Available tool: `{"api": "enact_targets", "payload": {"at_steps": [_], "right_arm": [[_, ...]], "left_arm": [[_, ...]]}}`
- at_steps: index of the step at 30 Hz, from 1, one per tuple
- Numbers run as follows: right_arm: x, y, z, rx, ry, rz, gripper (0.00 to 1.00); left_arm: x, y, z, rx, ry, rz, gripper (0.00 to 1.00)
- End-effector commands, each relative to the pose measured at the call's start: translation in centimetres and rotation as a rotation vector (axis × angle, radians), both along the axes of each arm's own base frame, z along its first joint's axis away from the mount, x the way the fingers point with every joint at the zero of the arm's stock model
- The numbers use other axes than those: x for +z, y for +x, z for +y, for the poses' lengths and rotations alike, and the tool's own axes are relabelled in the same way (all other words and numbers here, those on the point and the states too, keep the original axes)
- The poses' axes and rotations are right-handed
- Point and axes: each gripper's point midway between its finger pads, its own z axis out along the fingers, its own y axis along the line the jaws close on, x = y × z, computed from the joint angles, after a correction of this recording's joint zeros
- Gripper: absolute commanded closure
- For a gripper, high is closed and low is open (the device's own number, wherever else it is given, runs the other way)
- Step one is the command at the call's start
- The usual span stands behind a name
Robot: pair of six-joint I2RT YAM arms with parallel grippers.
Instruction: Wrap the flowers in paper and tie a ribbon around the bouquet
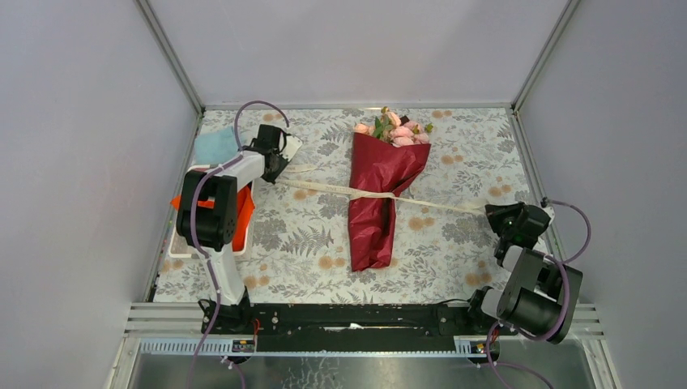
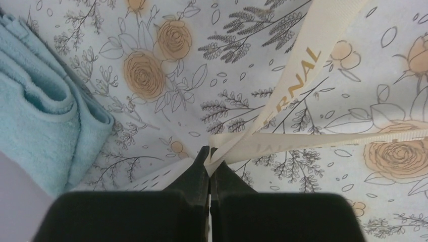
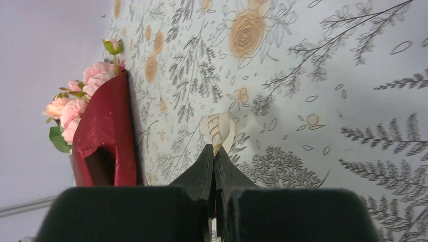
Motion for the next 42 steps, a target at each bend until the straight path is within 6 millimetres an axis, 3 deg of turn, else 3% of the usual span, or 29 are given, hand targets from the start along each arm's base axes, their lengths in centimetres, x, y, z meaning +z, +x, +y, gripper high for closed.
{"api": "enact_targets", "payload": {"at_steps": [1, 9, 11, 13, 17, 21, 22, 23, 24, 26, 28, 31, 34, 37, 40, 42], "right_arm": [[2.5, 1.4, -3.5, -0.070, -0.118, -0.053, 1.00], [5.3, 1.0, -7.1, -0.136, -0.246, -0.072, 1.00], [6.7, 2.1, -6.3, -0.052, -0.282, -0.110, 1.00], [7.8, 3.7, -3.4, 0.095, -0.313, -0.136, 1.00], [11.0, 6.4, 5.4, 0.457, -0.439, -0.258, 1.00], [14.7, 6.9, 12.1, 0.698, -0.497, -0.377, 1.00], [15.4, 6.7, 14.1, 0.760, -0.514, -0.411, 1.00], [16.3, 6.5, 15.9, 0.820, -0.529, -0.451, 1.00], [17.1, 6.3, 17.6, 0.873, -0.533, -0.489, 1.00], [18.8, 5.7, 20.4, 0.947, -0.507, -0.555, 1.00], [20.3, 5.6, 22.0, 0.987, -0.487, -0.599, 1.00], [22.2, 5.8, 23.9, 1.040, -0.471, -0.635, 1.00], [24.6, 5.9, 25.3, 1.079, -0.435, -0.683, 1.00], [27.0, 5.4, 26.0, 1.105, -0.405, -0.729, 1.00], [28.7, 4.5, 26.7, 1.130, -0.379, -0.770, 1.00], [29.3, 3.6, 27.6, 1.161, -0.334, -0.796, 1.00]], "left_arm": [[1.0, -0.8, 3.2, 0.047, 0.100, -0.007, 1.00], [1.1, -1.4, 6.1, 0.082, 0.183, -0.011, 1.00], [0.8, -1.5, 6.3, 0.088, 0.182, -0.006, 1.00], [0.5, -1.7, 5.3, 0.061, 0.139, 0.011, 1.00], [0.4, -2.7, 0.2, -0.075, 0.028, 0.055, 1.00], [1.8, -4.2, -6.7, -0.295, -0.050, 0.094, 1.00], [2.3, -4.6, -8.0, -0.337, -0.058, 0.098, 0.95], [2.9, -4.8, -9.1, -0.371, -0.058, 0.095, 0.70], [3.8, -5.1, -10.3, -0.403, -0.062, 0.086, 0.53], [6.2, -5.7, -12.9, -0.467, -0.077, 0.053, 0.42], [8.3, -7.3, -16.4, -0.556, -0.127, 0.046, 0.40], [10.4, -11.1, -22.6, -0.724, -0.275, 0.133, 0.40], [11.2, -14.9, -27.2, -0.913, -0.332, 0.203, 0.40], [13.6, -14.0, -28.7, -0.947, -0.361, 0.146, 0.37], [17.4, -11.2, -29.9, -0.898, -0.484, 0.016, 0.21], [20.3, -10.4, -31.2, -0.903, -0.601, -0.040, 0.17]]}}
